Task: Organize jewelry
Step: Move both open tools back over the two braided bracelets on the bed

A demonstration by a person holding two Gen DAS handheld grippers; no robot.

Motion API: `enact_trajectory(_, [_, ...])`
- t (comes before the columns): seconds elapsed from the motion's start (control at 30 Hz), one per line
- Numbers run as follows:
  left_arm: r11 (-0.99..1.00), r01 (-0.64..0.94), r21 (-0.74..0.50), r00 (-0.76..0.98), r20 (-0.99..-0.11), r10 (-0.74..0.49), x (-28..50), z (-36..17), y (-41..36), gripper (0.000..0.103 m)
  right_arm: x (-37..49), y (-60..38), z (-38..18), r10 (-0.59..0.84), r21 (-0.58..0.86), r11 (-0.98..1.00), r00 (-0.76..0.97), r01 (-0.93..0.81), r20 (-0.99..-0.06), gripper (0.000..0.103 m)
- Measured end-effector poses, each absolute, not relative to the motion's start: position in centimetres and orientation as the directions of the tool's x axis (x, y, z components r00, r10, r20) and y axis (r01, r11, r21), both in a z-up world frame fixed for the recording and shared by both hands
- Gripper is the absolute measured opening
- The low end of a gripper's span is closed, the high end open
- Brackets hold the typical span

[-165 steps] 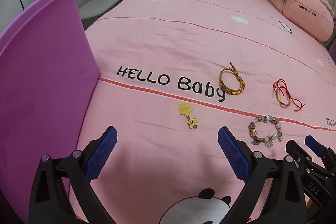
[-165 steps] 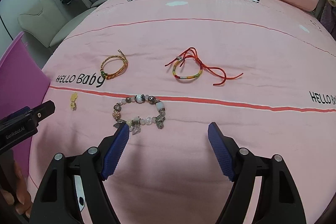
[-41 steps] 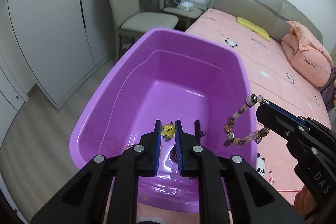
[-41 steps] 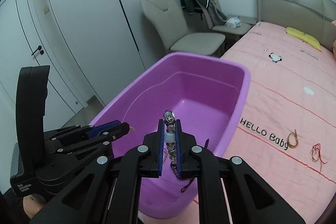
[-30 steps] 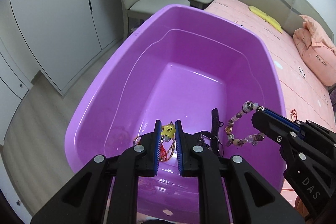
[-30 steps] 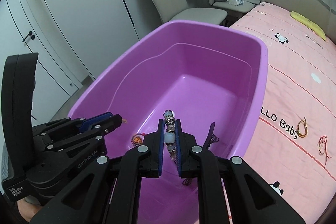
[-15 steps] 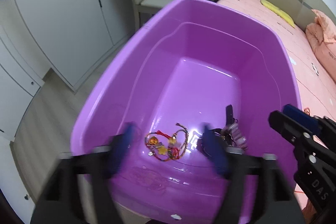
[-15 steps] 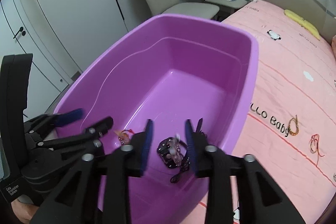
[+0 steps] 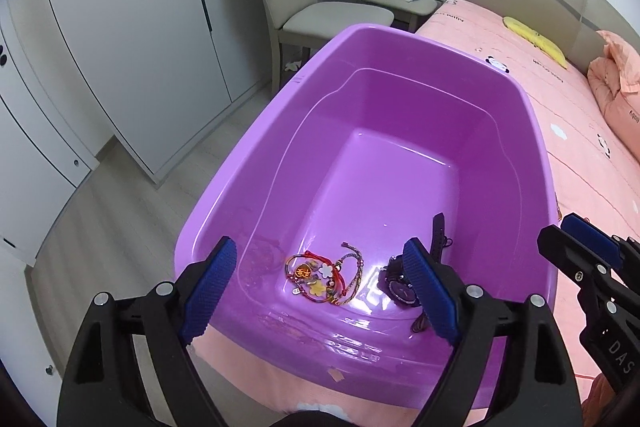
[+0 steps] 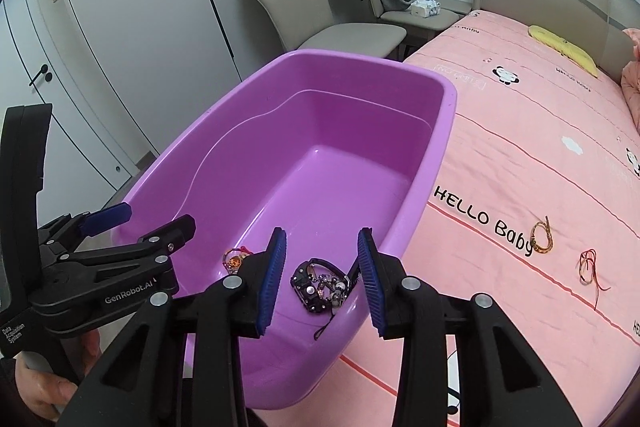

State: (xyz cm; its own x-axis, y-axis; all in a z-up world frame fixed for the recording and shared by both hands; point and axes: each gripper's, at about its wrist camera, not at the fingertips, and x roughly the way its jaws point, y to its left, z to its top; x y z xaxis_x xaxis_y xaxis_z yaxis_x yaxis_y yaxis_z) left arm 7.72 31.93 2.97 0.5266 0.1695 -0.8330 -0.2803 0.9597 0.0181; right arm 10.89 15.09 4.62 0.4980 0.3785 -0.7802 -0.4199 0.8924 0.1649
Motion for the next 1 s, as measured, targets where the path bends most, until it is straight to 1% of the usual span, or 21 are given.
enact_trajectory(0.47, [0.968, -0.250, 0.016, 0.542, -0.827, 0.154, 6.8, 4.3, 29.4, 0.084, 9.7, 11.3, 5.7, 0.382, 0.192, 0.906, 0.533, -0.378, -0.755, 0.038])
enact_trajectory(0.6, [0.972, -0.233, 0.016, 0.548, -0.824, 0.145, 6.4, 4.6, 28.0, 0.084, 9.2, 9.8, 5.9, 0.377, 0.192, 0.911, 0.549, -0.364, -0.746, 0.040])
enact_trajectory(1.0, [0.986, -0.168, -0.007, 0.557, -0.826, 0.089, 5.9, 5.7, 23.3, 0.084, 8.0, 4.6, 6.5, 0.354, 0.210, 0.930, 0.590, -0.300, -0.726, 0.040])
